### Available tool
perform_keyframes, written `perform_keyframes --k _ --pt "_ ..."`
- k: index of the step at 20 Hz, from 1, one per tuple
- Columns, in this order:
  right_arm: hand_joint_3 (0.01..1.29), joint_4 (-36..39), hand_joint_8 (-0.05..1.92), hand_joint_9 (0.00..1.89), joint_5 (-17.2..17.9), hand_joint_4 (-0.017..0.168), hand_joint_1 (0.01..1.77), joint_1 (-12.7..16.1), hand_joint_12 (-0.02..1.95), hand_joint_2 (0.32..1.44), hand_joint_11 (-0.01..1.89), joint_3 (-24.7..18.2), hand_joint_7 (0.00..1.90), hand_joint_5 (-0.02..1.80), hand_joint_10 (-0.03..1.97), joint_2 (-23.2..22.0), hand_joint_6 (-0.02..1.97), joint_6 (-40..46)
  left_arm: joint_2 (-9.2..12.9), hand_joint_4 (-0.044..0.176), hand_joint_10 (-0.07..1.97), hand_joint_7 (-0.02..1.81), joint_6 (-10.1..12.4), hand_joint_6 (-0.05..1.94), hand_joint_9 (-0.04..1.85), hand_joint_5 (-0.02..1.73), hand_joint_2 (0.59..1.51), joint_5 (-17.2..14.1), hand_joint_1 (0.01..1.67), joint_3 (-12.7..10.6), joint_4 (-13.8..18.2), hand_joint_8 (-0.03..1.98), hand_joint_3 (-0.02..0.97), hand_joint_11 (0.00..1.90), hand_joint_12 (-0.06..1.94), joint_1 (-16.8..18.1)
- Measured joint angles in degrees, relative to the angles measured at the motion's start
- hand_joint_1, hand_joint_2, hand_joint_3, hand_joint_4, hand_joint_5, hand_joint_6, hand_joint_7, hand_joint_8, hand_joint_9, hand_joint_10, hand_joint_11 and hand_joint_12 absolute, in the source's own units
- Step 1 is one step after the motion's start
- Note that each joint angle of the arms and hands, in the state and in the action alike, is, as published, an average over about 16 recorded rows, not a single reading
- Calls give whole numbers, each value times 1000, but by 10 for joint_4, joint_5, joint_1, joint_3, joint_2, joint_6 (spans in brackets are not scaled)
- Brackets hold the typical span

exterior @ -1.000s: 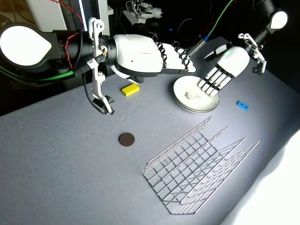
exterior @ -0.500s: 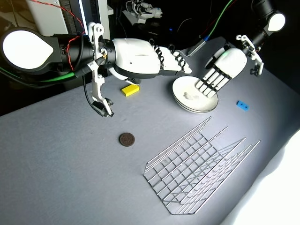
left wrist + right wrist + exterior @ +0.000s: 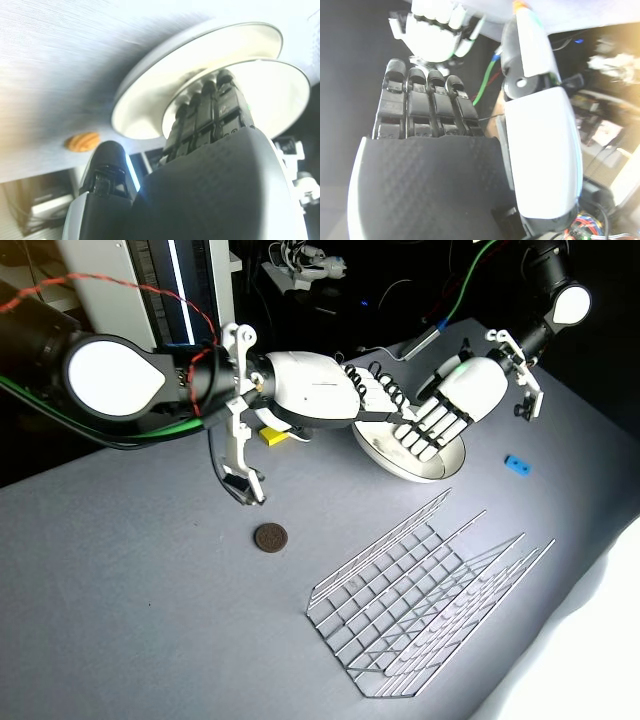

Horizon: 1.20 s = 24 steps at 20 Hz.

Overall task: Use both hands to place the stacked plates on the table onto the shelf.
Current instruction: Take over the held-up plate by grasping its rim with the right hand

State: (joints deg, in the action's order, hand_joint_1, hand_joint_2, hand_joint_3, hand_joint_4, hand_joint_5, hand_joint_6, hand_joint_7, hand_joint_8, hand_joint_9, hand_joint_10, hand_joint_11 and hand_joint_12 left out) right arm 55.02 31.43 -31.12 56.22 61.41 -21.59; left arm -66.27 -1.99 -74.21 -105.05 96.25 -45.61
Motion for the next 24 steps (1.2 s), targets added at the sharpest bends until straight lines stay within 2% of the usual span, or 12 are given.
perform_keyframes --k 6,16,20,24 --pt "17 -1 25 21 -15 5 1092 -3 252 1072 21 32 21 21 21 56 40 -18 -2 -1 1 -13 5 -12 9 5 1379 11 20 10 -4 -15 83 14 -15 6" --pt "18 -17 26 41 -36 4 1115 -3 548 1102 21 96 34 69 21 133 39 -40 -3 0 2 -13 5 -10 8 10 1375 15 19 10 -11 -15 73 15 -18 7" --pt "18 -28 26 131 -40 4 1115 -3 775 1117 32 122 125 152 41 155 39 -48 -4 0 3 -13 6 -11 8 11 1375 14 19 10 -14 -15 73 15 -18 7" --pt "18 -41 26 327 -40 3 1083 -3 948 1124 130 146 326 323 69 172 59 -54 -4 0 4 -13 7 -8 7 9 1373 14 19 9 -17 -15 67 15 -17 7"
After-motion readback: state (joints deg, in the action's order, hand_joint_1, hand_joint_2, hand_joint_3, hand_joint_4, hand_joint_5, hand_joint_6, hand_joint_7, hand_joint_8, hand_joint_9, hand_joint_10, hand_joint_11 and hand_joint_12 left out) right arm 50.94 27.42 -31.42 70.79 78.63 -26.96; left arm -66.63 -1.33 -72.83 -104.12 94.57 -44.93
